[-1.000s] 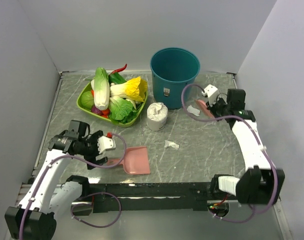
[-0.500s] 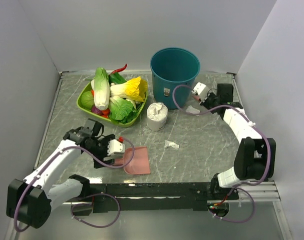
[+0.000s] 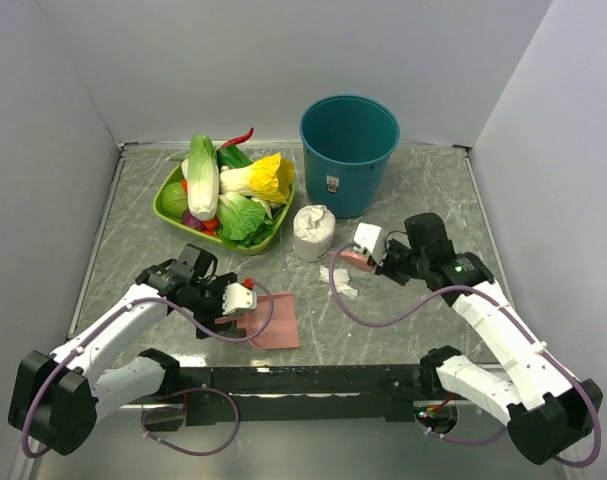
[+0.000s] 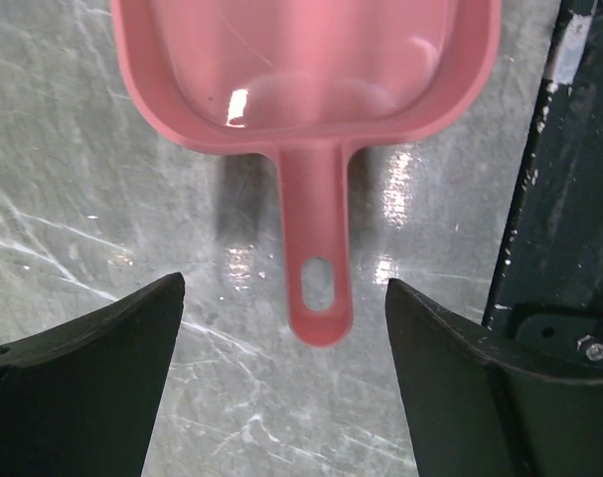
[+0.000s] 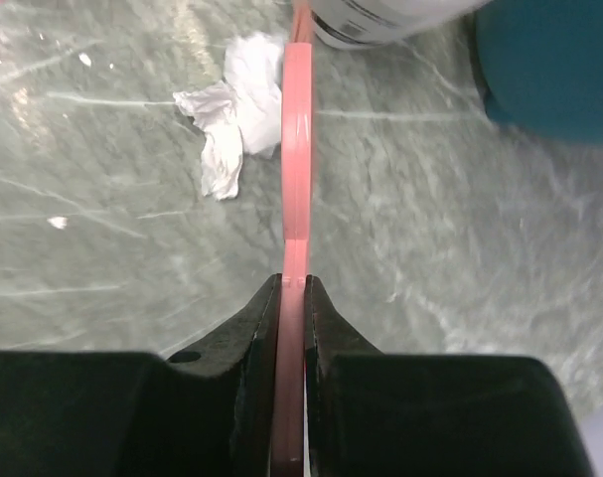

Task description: Sweep away the paper scraps from the table

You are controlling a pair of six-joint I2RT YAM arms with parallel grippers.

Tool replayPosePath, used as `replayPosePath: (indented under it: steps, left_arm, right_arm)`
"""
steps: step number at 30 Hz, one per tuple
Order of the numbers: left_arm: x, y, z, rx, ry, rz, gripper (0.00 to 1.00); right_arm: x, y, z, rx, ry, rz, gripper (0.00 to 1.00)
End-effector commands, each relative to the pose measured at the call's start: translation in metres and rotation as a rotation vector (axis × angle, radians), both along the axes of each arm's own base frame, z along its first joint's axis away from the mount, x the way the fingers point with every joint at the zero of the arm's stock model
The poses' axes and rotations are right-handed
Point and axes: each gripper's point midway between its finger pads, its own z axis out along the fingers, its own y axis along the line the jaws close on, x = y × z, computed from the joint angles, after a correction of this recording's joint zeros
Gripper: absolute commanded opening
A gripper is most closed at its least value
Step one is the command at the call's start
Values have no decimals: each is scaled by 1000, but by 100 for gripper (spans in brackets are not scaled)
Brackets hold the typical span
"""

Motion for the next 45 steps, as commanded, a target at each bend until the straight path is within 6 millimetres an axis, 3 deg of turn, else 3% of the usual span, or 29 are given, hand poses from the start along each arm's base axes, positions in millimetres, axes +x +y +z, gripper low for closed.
replayPosePath:
  steps: [1,4,8,12,17,21,28,32,35,39,45]
  left_arm:
    - [4,-11,2,-49,-12,-4,85]
    - [1,-16,-2,-51,15,-21,84]
    - [-6,-19,-2,-35,53,-70,83]
    - [-2,-21,-6,-15,36,-79,81]
    - [4,-25,-14,-5,13,-59,70]
    - [7,-27,-16,-2,1,-29,48]
    - [13,-17,-3,91,34,75,22]
    - [17,-20,5,123,81,136,6]
    - [20,-29,8,137,106,147,1]
    - [34,-40,14,156,67,168,1]
    - [50,-61,12,217,39,123,1]
  right_arm:
    - [1,-8,21,52,50,-173,0]
    - [14,-9,27,107,34,-290,0]
    - [39,-26,27,162,44,-591,0]
    - [46,-22,27,237,112,-705,0]
    - [47,-16,12,243,181,-738,0]
    - [48,-14,-1,244,208,-762,0]
    - [49,-12,-14,207,236,-764,0]
    - [37,-3,-28,199,309,-734,0]
    - [23,5,-41,224,406,-750,0]
    - [5,27,-44,296,548,-703,0]
    - [6,51,-36,380,621,-659,0]
